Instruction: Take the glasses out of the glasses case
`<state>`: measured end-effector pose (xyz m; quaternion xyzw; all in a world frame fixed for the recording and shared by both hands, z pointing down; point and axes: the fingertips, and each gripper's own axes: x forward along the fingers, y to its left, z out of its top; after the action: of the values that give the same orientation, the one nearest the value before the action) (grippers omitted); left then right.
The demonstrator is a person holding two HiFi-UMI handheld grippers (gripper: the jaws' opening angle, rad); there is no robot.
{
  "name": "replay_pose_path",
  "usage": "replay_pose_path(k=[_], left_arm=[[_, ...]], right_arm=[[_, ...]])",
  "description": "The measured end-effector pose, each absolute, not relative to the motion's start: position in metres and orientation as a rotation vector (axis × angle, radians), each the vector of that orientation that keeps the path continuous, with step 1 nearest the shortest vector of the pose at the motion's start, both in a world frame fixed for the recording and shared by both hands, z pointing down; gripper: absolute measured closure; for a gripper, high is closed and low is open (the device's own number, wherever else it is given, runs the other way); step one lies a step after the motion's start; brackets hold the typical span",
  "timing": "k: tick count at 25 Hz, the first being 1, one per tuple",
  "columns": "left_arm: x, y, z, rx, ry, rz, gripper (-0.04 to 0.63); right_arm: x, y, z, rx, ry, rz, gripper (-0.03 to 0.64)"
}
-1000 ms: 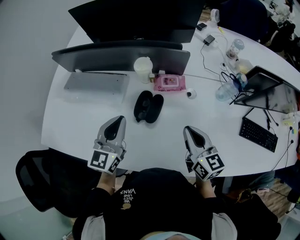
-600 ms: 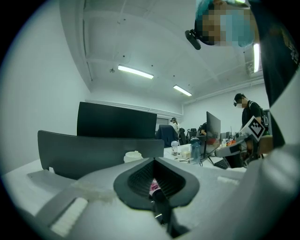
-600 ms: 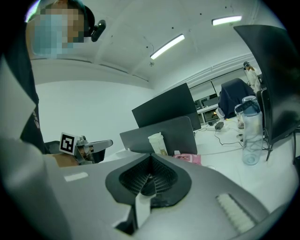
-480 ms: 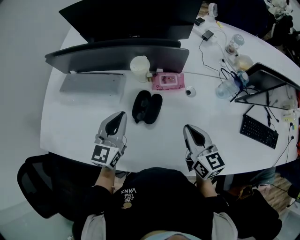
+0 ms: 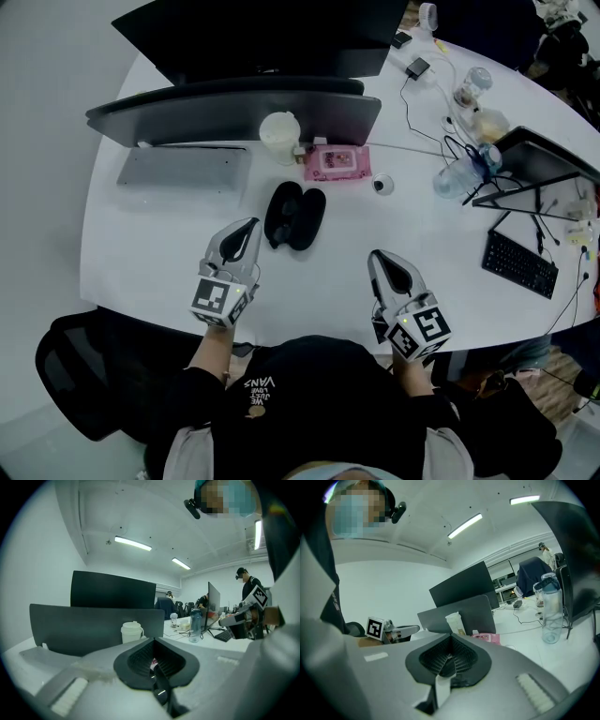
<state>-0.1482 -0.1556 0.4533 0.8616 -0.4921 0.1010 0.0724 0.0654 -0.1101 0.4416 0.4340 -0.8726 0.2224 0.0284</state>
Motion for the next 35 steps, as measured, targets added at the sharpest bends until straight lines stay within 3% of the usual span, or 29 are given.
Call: replay_pose_path(k=[35], left_arm=[[-0.138,-0.189,0.567,2.352,-1.315,0.55,0.594]], right_arm=[[0.064,-0.13,0.463,1.327,-2.639,0.742,0.618]])
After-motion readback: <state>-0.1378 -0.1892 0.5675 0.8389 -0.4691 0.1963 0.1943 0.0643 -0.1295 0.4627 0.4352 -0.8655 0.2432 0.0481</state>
